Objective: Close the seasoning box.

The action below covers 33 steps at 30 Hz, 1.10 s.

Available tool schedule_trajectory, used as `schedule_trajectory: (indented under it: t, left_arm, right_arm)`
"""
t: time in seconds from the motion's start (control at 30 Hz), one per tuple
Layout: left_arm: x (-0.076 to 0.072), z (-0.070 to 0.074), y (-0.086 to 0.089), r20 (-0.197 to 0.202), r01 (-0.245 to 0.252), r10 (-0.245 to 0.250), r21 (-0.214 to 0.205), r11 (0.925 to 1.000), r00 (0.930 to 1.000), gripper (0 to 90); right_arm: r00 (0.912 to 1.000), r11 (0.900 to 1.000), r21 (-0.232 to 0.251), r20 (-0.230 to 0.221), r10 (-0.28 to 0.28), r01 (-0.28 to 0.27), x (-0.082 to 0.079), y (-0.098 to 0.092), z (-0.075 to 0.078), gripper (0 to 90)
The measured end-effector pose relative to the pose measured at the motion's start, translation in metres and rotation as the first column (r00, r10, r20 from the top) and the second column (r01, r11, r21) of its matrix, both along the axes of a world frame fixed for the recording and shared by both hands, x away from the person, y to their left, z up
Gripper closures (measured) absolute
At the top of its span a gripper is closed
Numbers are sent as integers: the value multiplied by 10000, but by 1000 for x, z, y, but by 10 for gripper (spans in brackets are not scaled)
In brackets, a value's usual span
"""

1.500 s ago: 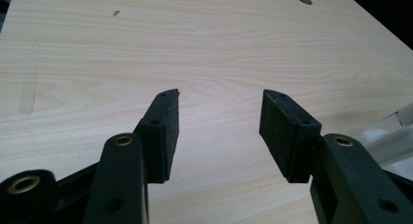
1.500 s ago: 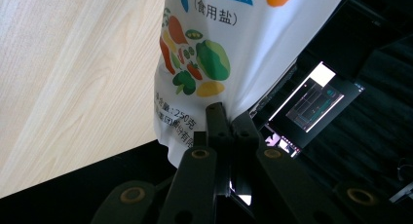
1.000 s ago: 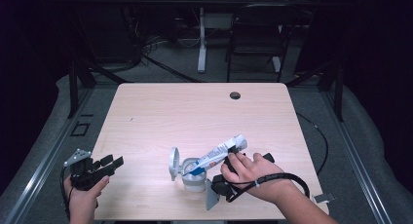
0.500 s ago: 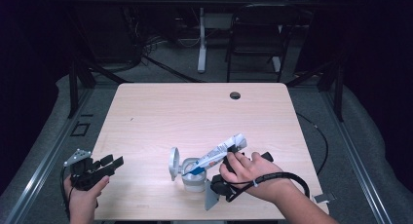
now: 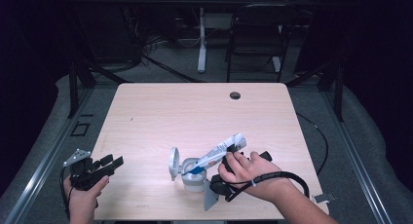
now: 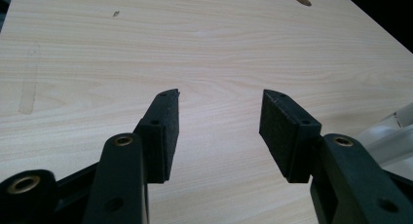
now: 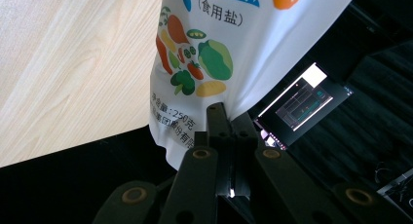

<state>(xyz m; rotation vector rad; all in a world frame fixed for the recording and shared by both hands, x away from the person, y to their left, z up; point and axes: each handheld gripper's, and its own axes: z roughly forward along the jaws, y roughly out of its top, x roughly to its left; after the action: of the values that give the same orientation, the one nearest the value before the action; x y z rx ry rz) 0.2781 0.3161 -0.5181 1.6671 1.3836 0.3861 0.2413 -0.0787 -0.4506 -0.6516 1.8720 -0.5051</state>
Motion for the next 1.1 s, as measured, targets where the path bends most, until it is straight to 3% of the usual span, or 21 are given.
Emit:
schedule_trajectory:
  t: [0.7, 0.93, 1.1]
  left_arm:
    - [0, -1, 0, 58, -45, 45, -54, 10000, 10000, 496]
    - [0, 0, 1, -13, -2, 2, -29, 10000, 10000, 496]
    - [0, -1, 0, 34, -42, 42, -50, 10000, 10000, 495]
  right_arm:
    - [10000, 9999, -119, -15, 98, -99, 1, 2, 1, 900]
    - [9999, 9996, -271, 166, -1, 5, -1, 4, 3, 900]
    - [10000, 9999, -144, 84, 25, -23, 0, 2, 3, 900]
